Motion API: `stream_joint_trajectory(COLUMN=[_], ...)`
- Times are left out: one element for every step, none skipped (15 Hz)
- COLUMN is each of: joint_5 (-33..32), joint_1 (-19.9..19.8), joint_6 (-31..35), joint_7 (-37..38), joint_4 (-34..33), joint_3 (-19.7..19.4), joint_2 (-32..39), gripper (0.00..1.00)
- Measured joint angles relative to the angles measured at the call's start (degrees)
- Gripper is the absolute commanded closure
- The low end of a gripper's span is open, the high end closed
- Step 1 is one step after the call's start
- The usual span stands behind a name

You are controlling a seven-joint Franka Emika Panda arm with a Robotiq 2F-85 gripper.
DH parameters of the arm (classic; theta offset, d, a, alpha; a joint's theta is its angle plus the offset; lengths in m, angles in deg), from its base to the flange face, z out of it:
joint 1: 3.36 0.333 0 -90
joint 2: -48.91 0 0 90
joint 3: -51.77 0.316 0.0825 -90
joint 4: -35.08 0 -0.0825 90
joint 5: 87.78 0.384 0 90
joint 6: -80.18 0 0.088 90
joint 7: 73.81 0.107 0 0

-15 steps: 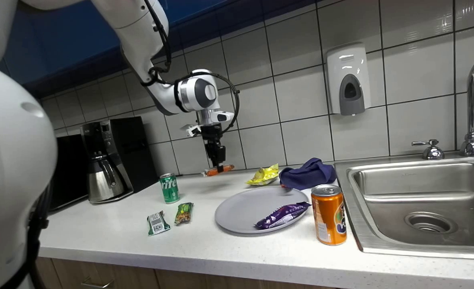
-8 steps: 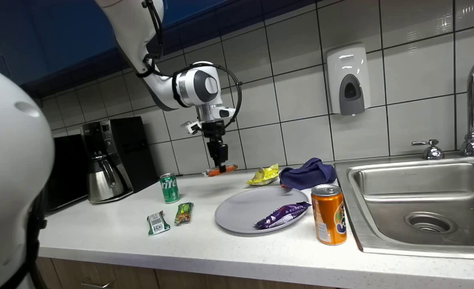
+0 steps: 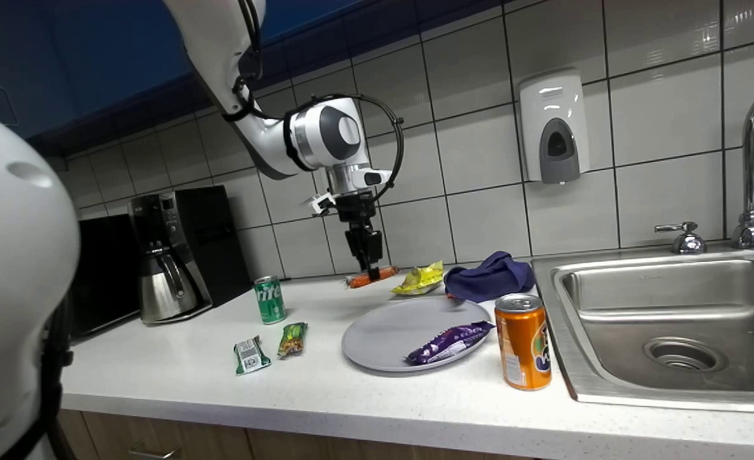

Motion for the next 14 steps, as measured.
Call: stream_joint_trajectory(joint_5=[-0.74,-1.46,-2.10,-2.68,-3.15,-3.61,-4.16,-4.68,-4.98,-5.21,-5.46,-5.76,-6.17,-6.57], joint_1=[-0.24,-0.51,-0.77,-1.02,-1.16,-1.34,-1.51,-1.65,-1.82,-1.92,-2.03,-2.16,-2.28,-2.32], joint_6=[0.05,0.10,0.17,0.23,0.28,0.30,0.32,0.32,0.32,0.32,0.32,0.32,0.32,0.32], joint_7=[0.04,0.11,0.23,0.39,0.58,0.88,1.45,2.12,2.69,3.12,3.60,4.07,4.61,5.08], joint_4=[0.52,1.00,1.44,1.84,2.20,2.49,2.77,3.04,3.31,3.57,3.84,4.09,4.39,4.72], joint_3=[-0.34,-0.69,-1.01,-1.31,-1.67,-1.95,-2.24,-2.51,-2.72,-3.01,-3.24,-3.41,-3.61,-3.85], joint_2=[-0.24,-0.42,-0.58,-0.67,-0.71,-0.71,-0.71,-0.71,-0.71,-0.71,-0.71,-0.71,-0.71,-0.71], gripper=[0.84,0.84,0.84,0.84,0.84,0.84,0.84,0.84,0.84,0.84,0.84,0.84,0.84,0.84])
